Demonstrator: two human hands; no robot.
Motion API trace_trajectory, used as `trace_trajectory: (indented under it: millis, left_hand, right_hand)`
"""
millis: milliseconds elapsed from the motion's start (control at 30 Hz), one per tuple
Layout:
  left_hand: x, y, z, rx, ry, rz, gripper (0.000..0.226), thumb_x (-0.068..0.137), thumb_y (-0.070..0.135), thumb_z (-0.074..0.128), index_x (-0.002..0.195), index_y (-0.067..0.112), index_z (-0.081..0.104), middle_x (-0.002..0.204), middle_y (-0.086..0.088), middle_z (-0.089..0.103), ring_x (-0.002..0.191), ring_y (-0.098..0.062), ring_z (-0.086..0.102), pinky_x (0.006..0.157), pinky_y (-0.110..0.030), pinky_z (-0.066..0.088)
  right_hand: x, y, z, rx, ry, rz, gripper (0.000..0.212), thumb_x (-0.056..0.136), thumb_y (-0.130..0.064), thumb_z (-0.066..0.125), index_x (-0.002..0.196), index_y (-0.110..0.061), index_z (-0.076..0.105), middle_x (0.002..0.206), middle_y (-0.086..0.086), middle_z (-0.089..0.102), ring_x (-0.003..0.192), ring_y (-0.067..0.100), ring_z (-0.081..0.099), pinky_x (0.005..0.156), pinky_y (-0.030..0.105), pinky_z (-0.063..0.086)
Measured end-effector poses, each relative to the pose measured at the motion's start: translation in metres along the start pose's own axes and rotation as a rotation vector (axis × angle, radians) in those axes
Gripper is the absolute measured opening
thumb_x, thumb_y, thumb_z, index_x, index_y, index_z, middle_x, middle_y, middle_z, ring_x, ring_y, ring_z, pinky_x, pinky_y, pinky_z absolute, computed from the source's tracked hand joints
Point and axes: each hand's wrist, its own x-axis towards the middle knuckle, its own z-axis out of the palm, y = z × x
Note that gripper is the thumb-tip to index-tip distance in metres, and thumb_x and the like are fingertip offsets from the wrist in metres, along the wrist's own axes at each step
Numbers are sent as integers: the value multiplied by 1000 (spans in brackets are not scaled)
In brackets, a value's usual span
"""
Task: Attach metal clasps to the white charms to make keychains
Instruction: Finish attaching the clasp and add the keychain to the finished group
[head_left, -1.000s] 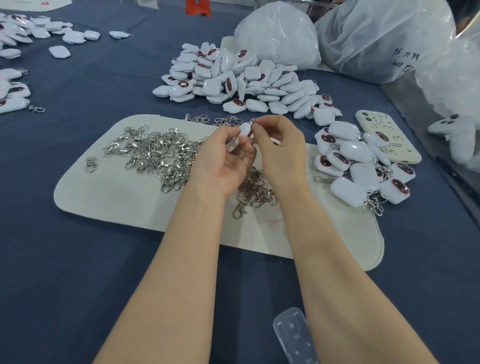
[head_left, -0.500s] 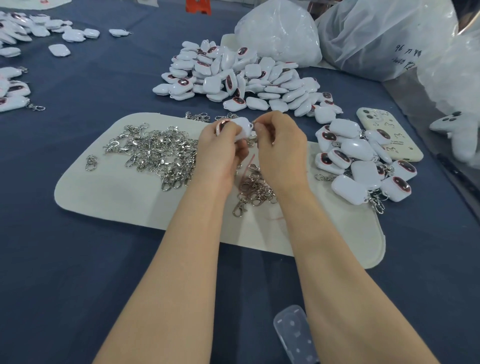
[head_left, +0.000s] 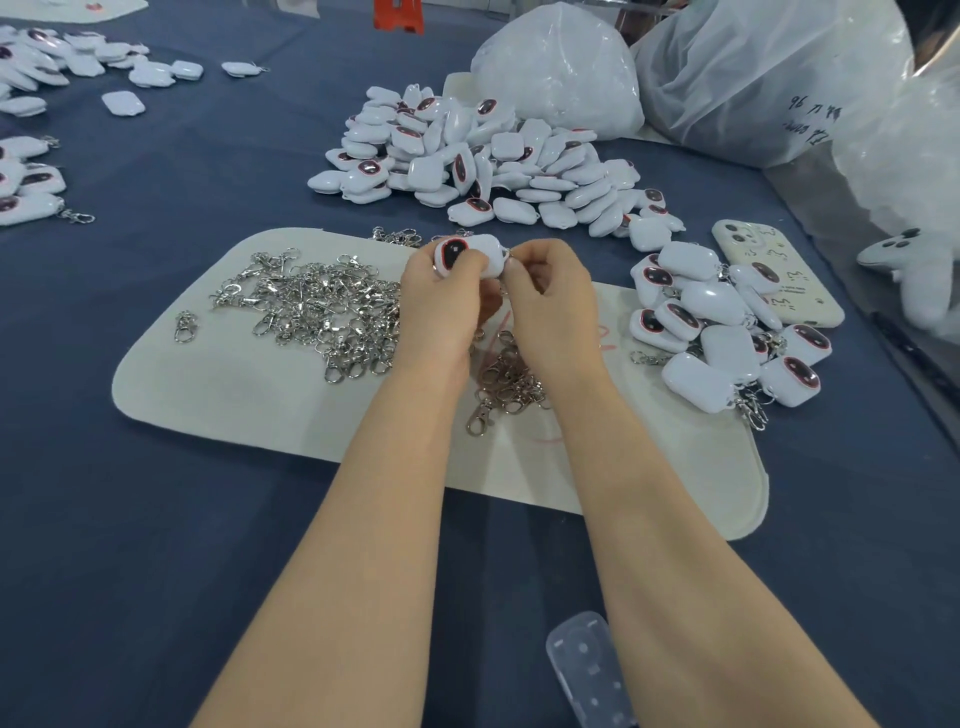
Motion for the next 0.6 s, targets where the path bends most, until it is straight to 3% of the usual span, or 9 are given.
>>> trace_trajectory:
  millis: [100,200,300,433,533,600]
  left_hand:
    - [3,4,-2,-305,-36,-218,29,90,-1,46,64,10,42,38,5,44,38,-7,44,43,-16,42]
    - [2,7,-4,-467,-45,-334,24,90,0,48,67,8,44,38,2,44,38,-7,44,44,-14,44]
    - [-1,8,-4,-499,-78,-371,17,90,1,49,74,6,46,41,0,46,37,-7,47,44,-13,46]
    - [-1,8,-5,-501,-113,-405,13,90,3,49,78,7,46,39,2,44,34,-5,46,42,-13,45]
    - [-2,9,-6,-503,-103,-425,4,89,3,49,87,5,48,38,3,43,32,-5,45,40,-12,43]
    - [-2,9,-6,-440,-52,-364,13,88,1,50,77,6,47,39,3,44,33,-5,44,40,-13,42]
  right_hand:
    - [1,-1,1,89,20,-17,10,91,-8,56,92,-18,54,86,-11,60,86,11,60,81,25,48]
    - [1,-1,2,49,32,-75,11,90,-8,57,91,-19,58,82,-14,61,82,6,59,77,17,47]
    - [1,0,0,30,101,-97,8,91,-9,57,92,-16,62,79,-16,60,75,-3,56,71,6,42]
    - [0,-2,-2,16,125,-103,9,93,-10,56,92,-13,64,77,-15,60,73,-2,57,72,10,45]
    - [-1,-2,-3,-45,121,-141,11,94,-11,55,93,-8,66,82,-3,65,78,9,58,74,17,45]
    - [-1,-1,-5,-131,103,-198,12,94,-10,55,94,-5,66,85,2,66,79,13,56,73,18,42]
